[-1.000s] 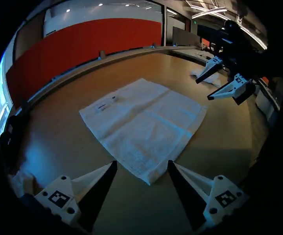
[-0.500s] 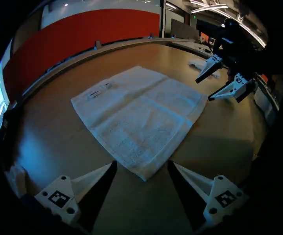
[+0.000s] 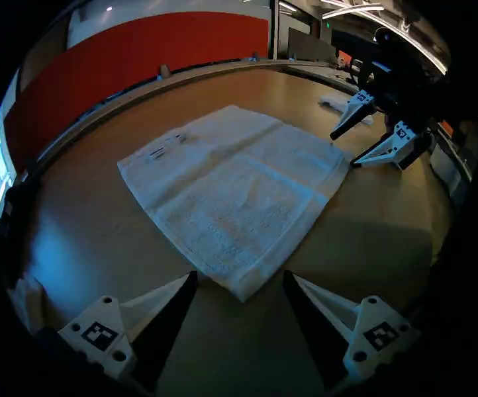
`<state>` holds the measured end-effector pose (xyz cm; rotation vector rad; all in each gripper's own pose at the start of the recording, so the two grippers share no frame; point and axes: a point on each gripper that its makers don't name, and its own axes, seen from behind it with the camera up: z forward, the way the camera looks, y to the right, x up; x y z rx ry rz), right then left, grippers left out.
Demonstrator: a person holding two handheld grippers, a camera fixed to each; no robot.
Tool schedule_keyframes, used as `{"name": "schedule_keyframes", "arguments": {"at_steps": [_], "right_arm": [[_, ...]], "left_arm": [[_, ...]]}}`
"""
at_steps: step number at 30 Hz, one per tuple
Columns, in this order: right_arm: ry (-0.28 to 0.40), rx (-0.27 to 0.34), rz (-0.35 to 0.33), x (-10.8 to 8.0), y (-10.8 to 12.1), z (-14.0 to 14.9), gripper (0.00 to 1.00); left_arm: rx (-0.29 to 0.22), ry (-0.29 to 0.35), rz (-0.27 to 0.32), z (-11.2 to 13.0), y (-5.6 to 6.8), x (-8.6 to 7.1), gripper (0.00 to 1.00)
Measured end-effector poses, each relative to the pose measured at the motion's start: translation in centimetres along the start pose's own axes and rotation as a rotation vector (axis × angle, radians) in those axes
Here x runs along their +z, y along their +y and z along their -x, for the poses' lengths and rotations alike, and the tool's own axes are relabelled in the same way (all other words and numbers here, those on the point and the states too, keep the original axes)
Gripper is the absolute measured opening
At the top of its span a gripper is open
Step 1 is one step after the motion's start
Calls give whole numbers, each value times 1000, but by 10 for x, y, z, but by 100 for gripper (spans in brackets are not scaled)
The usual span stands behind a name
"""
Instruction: Fold towel
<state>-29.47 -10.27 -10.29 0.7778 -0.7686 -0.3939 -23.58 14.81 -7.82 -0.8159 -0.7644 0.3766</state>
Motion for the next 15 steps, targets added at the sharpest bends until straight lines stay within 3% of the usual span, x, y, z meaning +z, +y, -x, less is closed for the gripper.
{"name": "schedule_keyframes", "arguments": {"at_steps": [10,15], "right_arm": [[1,26,-30,-1,-7,3,75],[-1,27,-33,-2,-7,4,66]], "left_arm": [[-14,-9,-9,0,0,0,95],[-34,-15,-22,-1,-2,0,86]]}}
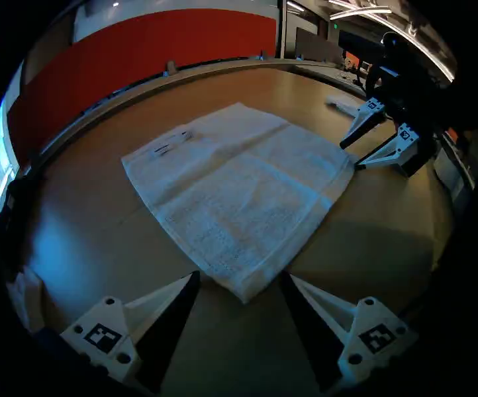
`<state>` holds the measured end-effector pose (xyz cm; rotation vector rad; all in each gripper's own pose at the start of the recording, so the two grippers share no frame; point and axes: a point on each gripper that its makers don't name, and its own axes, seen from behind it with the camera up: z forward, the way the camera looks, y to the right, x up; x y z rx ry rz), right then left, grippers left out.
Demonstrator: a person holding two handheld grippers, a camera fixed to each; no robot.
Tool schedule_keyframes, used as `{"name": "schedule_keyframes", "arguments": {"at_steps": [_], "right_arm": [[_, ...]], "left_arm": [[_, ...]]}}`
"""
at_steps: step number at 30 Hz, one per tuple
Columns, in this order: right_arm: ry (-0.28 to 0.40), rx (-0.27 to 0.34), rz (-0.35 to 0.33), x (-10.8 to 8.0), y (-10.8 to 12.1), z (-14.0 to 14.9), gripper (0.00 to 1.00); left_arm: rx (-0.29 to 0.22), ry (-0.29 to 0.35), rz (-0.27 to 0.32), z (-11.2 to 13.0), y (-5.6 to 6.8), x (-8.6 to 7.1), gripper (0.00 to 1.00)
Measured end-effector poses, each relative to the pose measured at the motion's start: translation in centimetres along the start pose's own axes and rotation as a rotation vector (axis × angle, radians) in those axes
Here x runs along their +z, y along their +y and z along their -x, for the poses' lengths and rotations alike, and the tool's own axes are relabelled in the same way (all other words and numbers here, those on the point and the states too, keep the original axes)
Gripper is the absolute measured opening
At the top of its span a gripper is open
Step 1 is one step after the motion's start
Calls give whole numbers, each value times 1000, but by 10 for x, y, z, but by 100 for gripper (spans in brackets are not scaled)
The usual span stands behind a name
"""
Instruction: Fold towel
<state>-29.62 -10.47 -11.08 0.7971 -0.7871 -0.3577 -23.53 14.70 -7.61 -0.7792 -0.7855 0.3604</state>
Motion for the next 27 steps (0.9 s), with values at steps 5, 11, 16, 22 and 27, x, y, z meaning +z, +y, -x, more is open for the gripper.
{"name": "schedule_keyframes", "arguments": {"at_steps": [5,11,16,22,27], "right_arm": [[-3,-3,-6,0,-1,0,50],[-3,-7,-7,1,-5,-1,30],[-2,-9,-5,1,-7,-2,26],[-4,-3,-7,1,-8,-3,24],[-2,-2,-1,0,-7,-5,21]], "left_arm": [[-26,-8,-11,0,-3,0,77],[-21,-22,-4,1,0,-1,64],[-14,-30,-11,1,2,1,51],[-33,-38,-31,0,-1,1,24],[-44,-38,-29,-1,2,0,21]]}}
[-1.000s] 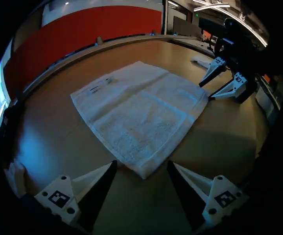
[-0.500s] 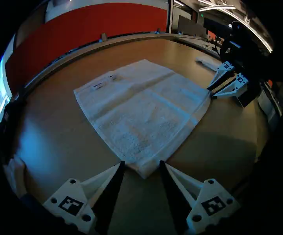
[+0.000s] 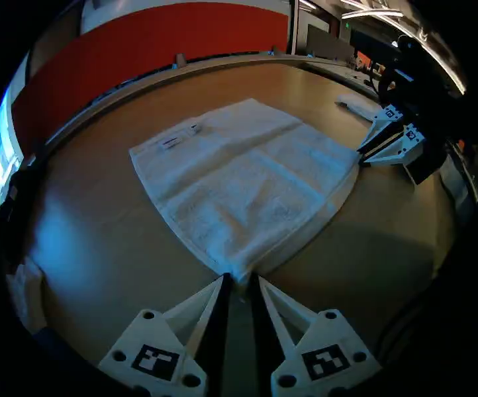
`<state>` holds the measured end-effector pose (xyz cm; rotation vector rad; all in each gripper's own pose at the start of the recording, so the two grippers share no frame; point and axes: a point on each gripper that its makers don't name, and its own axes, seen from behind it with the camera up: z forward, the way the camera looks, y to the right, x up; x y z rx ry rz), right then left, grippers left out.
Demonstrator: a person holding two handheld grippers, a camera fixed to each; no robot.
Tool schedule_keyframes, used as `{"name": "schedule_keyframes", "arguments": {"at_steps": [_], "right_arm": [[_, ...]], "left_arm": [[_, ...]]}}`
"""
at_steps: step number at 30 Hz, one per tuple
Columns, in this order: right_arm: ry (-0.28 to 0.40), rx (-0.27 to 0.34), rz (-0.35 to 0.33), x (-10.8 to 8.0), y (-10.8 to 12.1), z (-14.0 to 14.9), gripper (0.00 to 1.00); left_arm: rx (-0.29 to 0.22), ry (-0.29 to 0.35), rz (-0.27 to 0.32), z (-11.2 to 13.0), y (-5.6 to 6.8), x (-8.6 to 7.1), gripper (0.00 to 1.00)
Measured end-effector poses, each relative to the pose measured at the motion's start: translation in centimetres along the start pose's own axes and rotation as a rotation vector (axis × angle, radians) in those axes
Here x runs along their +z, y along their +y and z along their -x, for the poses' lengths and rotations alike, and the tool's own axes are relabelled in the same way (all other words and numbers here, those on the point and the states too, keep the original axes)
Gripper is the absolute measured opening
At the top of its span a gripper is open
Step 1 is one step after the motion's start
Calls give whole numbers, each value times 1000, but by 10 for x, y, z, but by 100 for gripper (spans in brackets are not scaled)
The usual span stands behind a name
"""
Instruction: Fold towel
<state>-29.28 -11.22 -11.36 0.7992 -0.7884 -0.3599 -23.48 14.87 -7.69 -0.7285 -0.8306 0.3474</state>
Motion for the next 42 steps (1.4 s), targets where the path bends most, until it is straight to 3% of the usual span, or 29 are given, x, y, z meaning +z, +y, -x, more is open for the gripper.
{"name": "schedule_keyframes", "arguments": {"at_steps": [10,24,42], "right_arm": [[22,12,14,-11,4,-12,19],[76,-3,23,-46,7,-50,19],[94,-2,0,-88,1,-75,19]], "left_arm": [[-54,22,-4,-11,2,-12,20],[-116,45,-22,-34,3,-45,20],[-198,40,-15,-54,22,-88,20]]}}
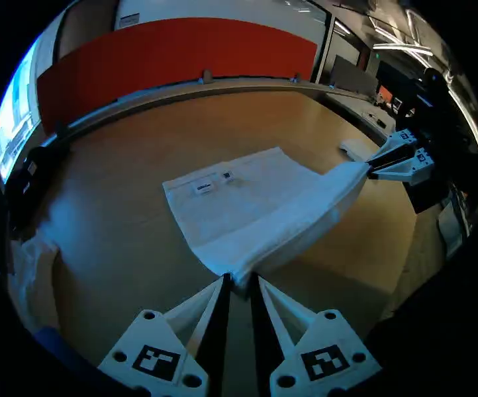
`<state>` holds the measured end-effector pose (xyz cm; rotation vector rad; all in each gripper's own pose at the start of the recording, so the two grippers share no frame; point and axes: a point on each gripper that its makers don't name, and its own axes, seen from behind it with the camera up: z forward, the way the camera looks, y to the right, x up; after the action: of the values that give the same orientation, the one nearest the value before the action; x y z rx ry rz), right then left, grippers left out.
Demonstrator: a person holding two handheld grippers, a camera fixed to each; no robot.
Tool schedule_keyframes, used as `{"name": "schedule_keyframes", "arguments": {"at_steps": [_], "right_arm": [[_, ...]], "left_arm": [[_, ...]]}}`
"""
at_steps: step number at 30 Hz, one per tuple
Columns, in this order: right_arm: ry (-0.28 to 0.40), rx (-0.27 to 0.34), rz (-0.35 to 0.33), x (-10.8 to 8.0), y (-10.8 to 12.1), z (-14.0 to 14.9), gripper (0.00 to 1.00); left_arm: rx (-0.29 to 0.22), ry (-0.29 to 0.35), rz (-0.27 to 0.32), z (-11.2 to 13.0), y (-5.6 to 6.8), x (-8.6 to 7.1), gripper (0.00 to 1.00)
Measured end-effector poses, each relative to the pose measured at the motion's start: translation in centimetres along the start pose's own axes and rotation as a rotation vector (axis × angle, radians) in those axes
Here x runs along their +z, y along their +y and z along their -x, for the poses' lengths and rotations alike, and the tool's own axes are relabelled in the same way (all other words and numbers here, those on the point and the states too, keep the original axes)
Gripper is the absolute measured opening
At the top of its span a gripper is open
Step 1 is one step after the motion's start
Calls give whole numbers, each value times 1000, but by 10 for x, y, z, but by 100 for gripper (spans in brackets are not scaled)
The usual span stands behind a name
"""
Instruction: Fold towel
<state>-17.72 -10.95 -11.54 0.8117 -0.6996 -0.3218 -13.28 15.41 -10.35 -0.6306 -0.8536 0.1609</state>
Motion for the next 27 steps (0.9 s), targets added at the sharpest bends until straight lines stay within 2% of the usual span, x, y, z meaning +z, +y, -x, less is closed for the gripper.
{"name": "schedule_keyframes", "arguments": {"at_steps": [12,21,27], "right_arm": [[-13,-11,-29,-16,-6,-6,19],[-15,-4,-28,-16,-4,-5,19],[-14,-2,-24,-12,1,-7,19]], "left_arm": [[-6,-2,15,-2,12,-19,20],[-19,3,18,-5,12,-17,20],[-20,6,9,-10,8,-12,20]]}}
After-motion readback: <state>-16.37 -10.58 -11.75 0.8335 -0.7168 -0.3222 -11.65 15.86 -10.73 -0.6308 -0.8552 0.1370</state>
